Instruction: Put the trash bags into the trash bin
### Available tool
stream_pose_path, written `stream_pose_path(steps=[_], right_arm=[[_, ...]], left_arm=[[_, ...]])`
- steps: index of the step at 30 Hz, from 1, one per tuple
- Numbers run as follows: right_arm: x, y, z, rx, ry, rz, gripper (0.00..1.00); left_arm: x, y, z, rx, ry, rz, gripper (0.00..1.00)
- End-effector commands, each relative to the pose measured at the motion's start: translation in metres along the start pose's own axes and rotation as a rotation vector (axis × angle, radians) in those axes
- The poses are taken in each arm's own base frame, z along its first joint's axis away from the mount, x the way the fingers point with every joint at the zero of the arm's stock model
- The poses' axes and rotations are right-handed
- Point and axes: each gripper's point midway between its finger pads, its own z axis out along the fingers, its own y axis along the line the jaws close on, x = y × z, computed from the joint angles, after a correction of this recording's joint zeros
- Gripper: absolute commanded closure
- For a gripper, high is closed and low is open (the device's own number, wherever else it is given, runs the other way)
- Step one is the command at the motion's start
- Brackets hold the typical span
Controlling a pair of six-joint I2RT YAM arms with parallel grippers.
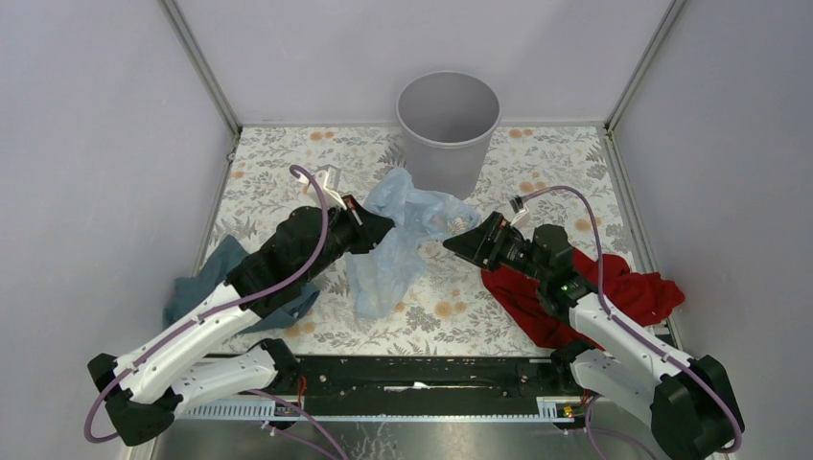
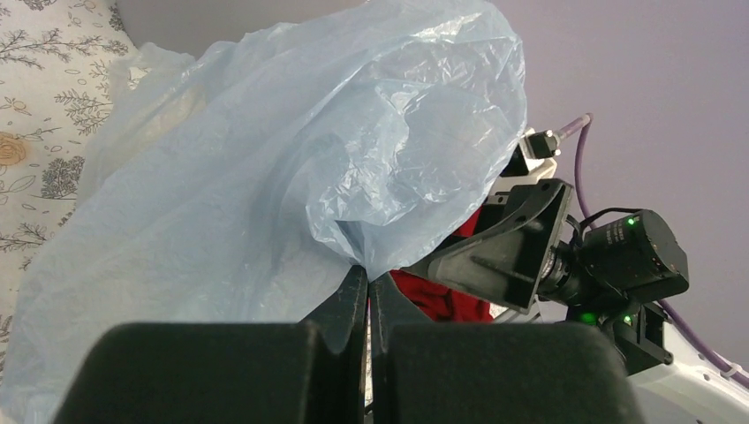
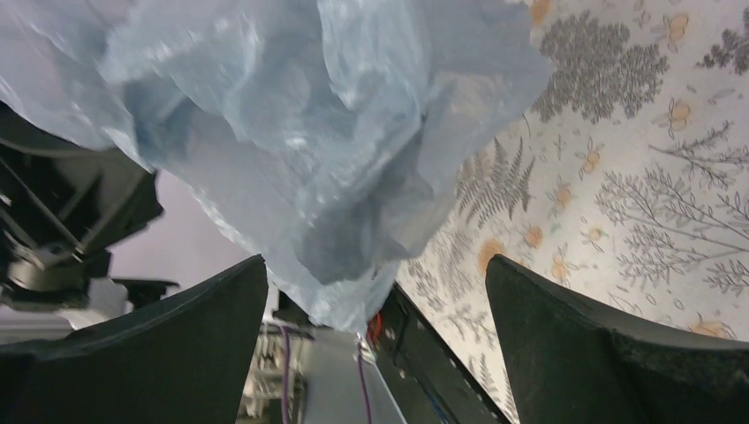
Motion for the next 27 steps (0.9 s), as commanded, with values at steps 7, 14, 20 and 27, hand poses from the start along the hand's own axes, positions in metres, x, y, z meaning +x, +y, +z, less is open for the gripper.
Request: stream_pose_path(steps=[7, 14, 20, 27], right_arm=[[-0.055, 0.014, -0.002, 0.032, -0.239, 0.043, 0.00], [-0.057, -0.007, 0.020, -0.073, -0.253, -0.038, 0.82], [-0.050, -0.031, -0.006, -0.245, -0.222, 0.073, 1.00], [-0.003, -0.036, -0.028, -0.304, -0.021, 0.135, 1.00]], left_arm=[[-0.024, -0.027, -0.010, 0.070, -0.040, -0.045, 1.00], [-0.035, -0.033, -0.017, 0.104, -0.082, -0.138, 1.00], [-0.079, -0.004, -0.040, -0.029, -0.233, -0.222, 1.00], [-0.100, 0.060, -0.027, -0.238, -0.232, -0.196, 1.00]])
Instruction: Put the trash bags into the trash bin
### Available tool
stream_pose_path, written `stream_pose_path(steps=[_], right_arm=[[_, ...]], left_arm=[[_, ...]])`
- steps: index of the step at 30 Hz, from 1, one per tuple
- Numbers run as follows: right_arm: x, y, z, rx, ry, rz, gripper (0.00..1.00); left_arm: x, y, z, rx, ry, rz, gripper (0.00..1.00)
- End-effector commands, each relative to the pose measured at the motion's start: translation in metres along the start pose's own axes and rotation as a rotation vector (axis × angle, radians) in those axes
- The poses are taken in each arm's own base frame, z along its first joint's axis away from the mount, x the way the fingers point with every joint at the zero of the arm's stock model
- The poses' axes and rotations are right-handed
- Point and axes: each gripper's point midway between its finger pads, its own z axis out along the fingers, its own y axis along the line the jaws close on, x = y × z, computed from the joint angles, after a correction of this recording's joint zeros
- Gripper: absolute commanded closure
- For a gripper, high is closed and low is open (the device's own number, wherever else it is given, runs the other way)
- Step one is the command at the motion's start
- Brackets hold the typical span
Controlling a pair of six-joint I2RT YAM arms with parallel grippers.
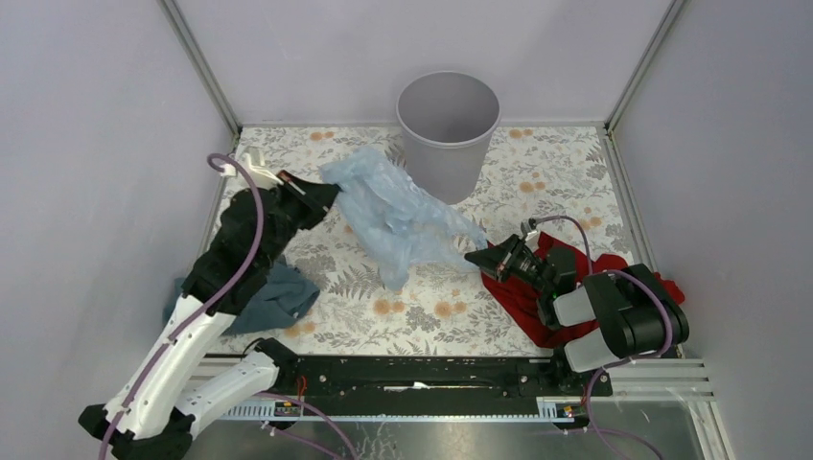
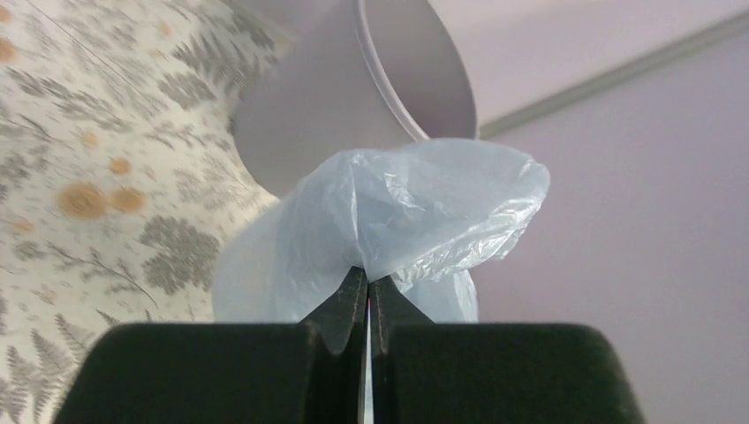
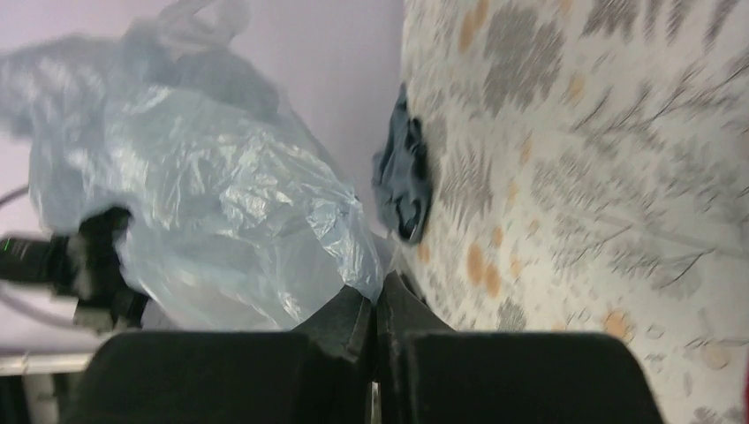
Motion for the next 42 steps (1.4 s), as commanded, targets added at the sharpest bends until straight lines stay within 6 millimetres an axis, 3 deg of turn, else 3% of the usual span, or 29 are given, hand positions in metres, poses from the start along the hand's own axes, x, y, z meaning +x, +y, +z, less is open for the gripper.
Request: stream_pose_path(steps=[1, 3, 5, 9, 14, 16, 19, 21, 25, 30, 32, 34, 38, 42], right_arm=[[0.030, 0.048, -0.026, -0.221, 0.144, -0.148, 1.00], [0.031, 0.049, -0.033, -0.215, 0.152, -0.163, 1.00], [0.032, 0.048, -0.035, -0.192, 0.155, -0.184, 1.00], [0.031, 0.042, -0.038, -0.080, 0.155, -0.236, 1.00], [0.012, 0.085, -0.050, 0.006, 0.045, -0.460, 1.00], [0.009, 0.095, -0.050, 0.005, 0.048, -0.507, 1.00], [-0.006, 0.090, -0.044, 0.086, 0.041, -0.583, 1.00], [-0.014, 0.099, -0.038, 0.098, 0.038, -0.634, 1.00], [-0.032, 0.154, -0.030, 0.054, -0.015, -0.763, 1.00], [-0.058, 0.228, -0.029, 0.058, -0.068, -0.913, 0.98], [-0.054, 0.246, -0.018, -0.004, -0.019, -0.920, 0.97], [-0.039, 0.245, 0.001, -0.061, 0.057, -0.889, 0.96], [0.019, 0.225, 0.047, -0.101, 0.194, -0.901, 0.94], [0.077, 0.196, 0.089, -0.135, 0.323, -0.875, 0.92]], left_arm=[[-0.013, 0.037, 0.026, -0.104, 0.026, 0.017, 1.00], [-0.019, 0.075, 0.047, -0.131, 0.079, -0.043, 1.00], [-0.010, 0.093, 0.061, -0.049, 0.165, -0.123, 1.00], [0.012, 0.090, 0.065, 0.118, 0.259, -0.184, 1.00], [0.049, 0.091, 0.058, 0.193, 0.383, -0.133, 0.98], [0.065, 0.096, 0.054, 0.169, 0.429, -0.088, 0.81], [0.079, 0.105, 0.045, 0.123, 0.443, -0.014, 0.42], [0.084, 0.108, 0.038, 0.098, 0.445, 0.018, 0.24], [0.071, 0.102, 0.023, 0.062, 0.420, 0.094, 0.10], [0.052, 0.065, 0.010, 0.156, 0.416, 0.143, 0.01], [0.050, 0.052, 0.005, 0.209, 0.425, 0.141, 0.01], [0.052, 0.042, 0.000, 0.266, 0.435, 0.130, 0.01], [0.058, 0.031, -0.009, 0.367, 0.452, 0.128, 0.01], [0.057, 0.047, -0.009, 0.290, 0.415, 0.176, 0.01]])
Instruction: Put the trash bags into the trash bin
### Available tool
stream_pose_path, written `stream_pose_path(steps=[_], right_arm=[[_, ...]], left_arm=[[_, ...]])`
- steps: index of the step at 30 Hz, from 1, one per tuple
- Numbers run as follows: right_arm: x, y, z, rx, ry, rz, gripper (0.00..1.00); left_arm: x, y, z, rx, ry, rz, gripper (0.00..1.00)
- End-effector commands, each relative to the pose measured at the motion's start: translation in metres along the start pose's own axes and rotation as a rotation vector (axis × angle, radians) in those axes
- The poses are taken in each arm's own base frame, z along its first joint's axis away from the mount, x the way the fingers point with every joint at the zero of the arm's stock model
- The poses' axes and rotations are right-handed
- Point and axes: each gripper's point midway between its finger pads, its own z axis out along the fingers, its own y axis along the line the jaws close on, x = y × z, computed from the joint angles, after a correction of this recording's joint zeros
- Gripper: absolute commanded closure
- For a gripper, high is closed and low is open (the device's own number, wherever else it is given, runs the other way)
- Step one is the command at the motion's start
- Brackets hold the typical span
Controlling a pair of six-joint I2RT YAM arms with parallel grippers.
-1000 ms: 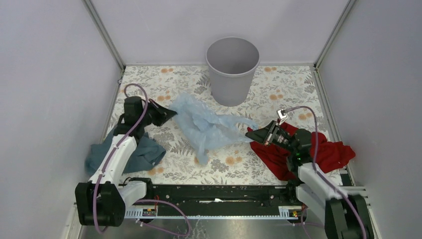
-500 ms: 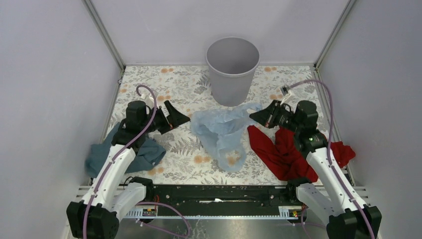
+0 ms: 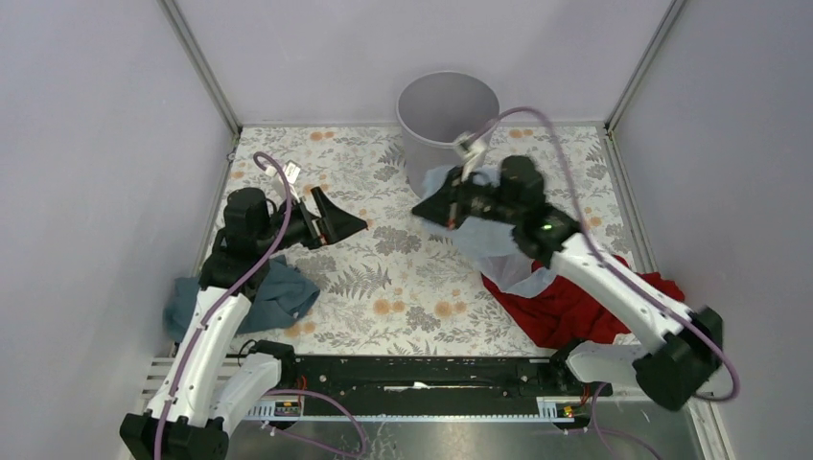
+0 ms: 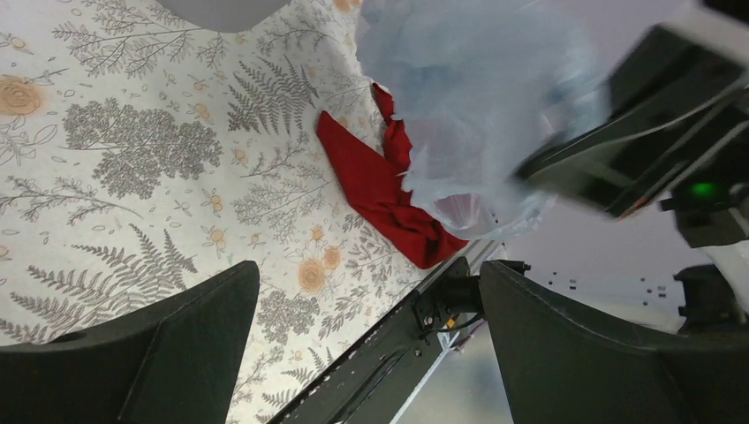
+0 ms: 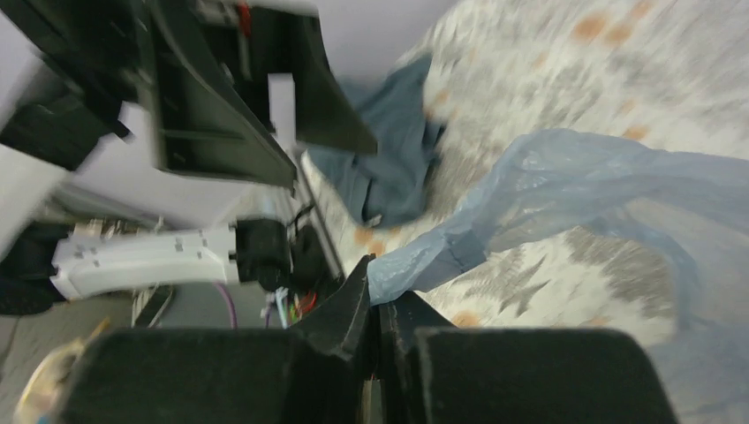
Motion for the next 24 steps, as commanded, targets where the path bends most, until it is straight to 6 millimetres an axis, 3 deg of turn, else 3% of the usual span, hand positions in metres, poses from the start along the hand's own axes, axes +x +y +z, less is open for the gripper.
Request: stream_pose_path(steps=[1, 4, 6, 13, 17, 24], right_arm=[[0.055, 0.011, 0.057, -0.078, 0.097, 0.015, 0.92], [0.091, 0.008, 0.081, -0.082, 0.179, 0.067, 0.88], [0.108, 0.000, 0.086, -0.067, 0.204, 0.119, 0.77], [0.164, -0.024, 0.063, 0.026, 0.323, 0.203, 0.33], [0.155, -0.023, 0.043, 0.095, 0.336, 0.154, 0.15], [0.140, 0.003, -0.006, 0.110, 0.385, 0.096, 0.04]], left_arm=[[-0.002, 0.005, -0.008, -0.039, -0.042, 0.074, 0.01], [0.007, 0.021, -0.010, -0.091, -0.051, 0.066, 0.01], [0.017, 0.033, -0.007, -0.110, -0.032, 0.051, 0.01], [0.046, 0.067, 0.011, -0.122, 0.025, -0.041, 0.01], [0.053, 0.078, 0.024, -0.098, 0.040, -0.092, 0.01], [0.072, 0.112, 0.039, -0.199, 0.047, -0.114, 0.01]])
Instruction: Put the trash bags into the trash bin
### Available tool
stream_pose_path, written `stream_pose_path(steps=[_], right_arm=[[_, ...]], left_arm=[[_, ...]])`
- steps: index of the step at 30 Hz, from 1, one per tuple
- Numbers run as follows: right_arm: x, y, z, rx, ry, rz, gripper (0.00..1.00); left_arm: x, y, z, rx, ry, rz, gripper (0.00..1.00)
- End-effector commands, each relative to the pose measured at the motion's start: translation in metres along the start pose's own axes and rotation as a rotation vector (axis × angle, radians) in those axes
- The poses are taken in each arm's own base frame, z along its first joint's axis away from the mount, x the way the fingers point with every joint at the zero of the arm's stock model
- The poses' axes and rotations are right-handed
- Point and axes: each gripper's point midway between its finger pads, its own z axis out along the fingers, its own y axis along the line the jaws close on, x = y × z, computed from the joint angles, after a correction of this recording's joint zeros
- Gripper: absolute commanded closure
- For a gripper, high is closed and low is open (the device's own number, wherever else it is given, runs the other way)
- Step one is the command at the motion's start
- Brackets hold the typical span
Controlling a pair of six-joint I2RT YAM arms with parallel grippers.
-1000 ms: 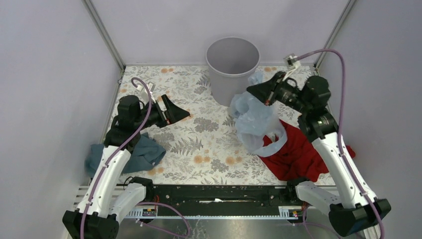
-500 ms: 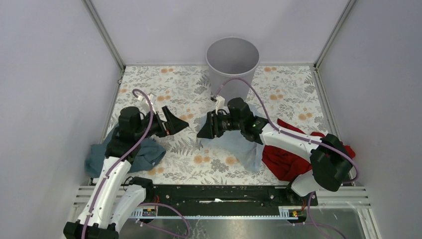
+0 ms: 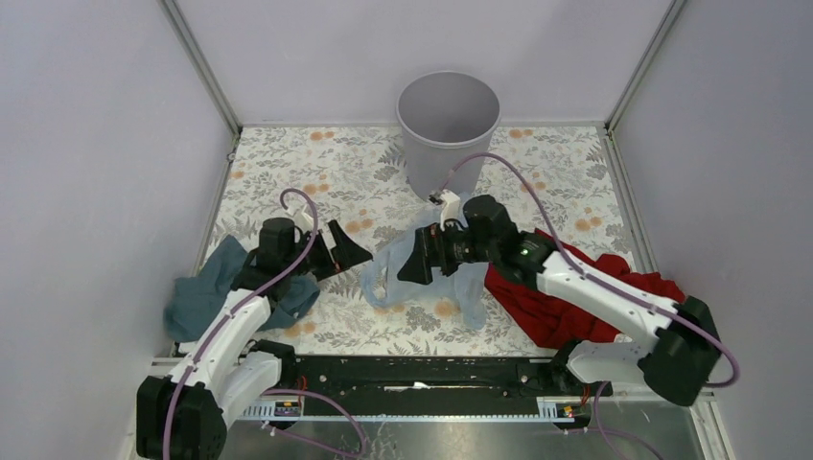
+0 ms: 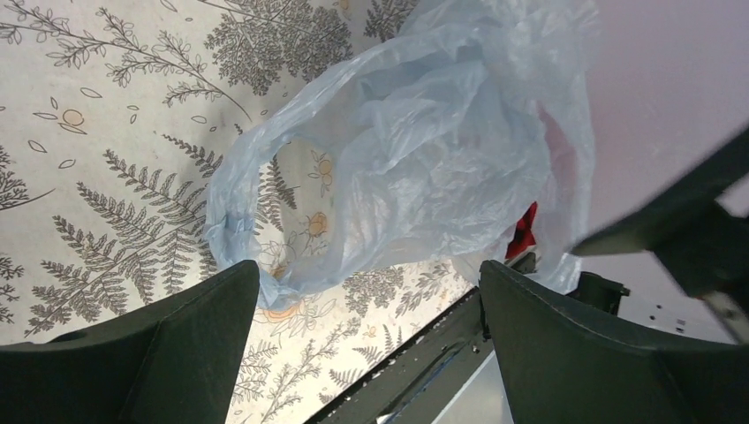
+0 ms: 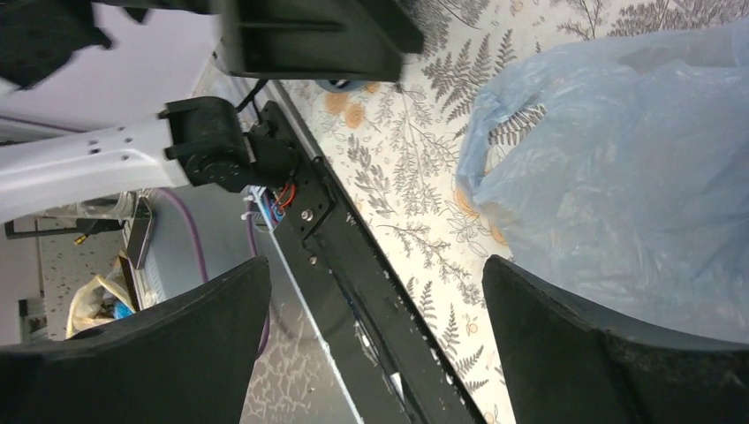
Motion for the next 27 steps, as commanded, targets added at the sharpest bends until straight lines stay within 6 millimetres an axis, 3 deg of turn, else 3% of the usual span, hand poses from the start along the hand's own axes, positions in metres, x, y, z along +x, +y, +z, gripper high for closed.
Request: stream_pose_path(steps=[1, 4, 10, 14, 17, 21, 22, 24, 27], right_arm=[[-0.002, 0.019, -0.040, 0.018, 0.000, -0.065, 0.03], [0.006, 0.016, -0.060, 0.072, -0.012, -0.053, 0.00], [0.025, -0.037, -0.112, 0.422, -0.017, -0.064, 0.00], [0.037, -0.059, -0.127, 0.550, -0.021, -0.029, 0.00], [0.045, -0.072, -0.124, 0.628, -0.009, -0.015, 0.00], [0.053, -0.071, -0.108, 0.647, 0.014, -0.038, 0.00], [0.055, -0.068, -0.104, 0.645, 0.021, -0.043, 0.00], [0.060, -0.064, -0.097, 0.636, 0.027, -0.050, 0.00], [0.069, -0.057, -0.085, 0.567, 0.020, -0.037, 0.00]], left_arm=[[-0.005, 0.006, 0.016, -0.014, -0.060, 0.041, 0.01], [0.005, 0.028, 0.030, -0.104, -0.042, 0.034, 0.01], [0.014, 0.046, 0.052, -0.180, -0.067, 0.053, 0.01], [0.022, 0.048, 0.070, -0.172, -0.036, 0.064, 0.13], [0.026, 0.054, 0.081, -0.198, -0.026, 0.077, 0.24], [0.032, 0.062, 0.092, -0.217, 0.007, 0.060, 0.47], [0.033, 0.060, 0.094, -0.204, 0.012, 0.052, 0.56], [0.035, 0.051, 0.094, -0.155, 0.010, 0.033, 0.63], [0.034, 0.040, 0.087, -0.117, -0.017, 0.023, 0.84]])
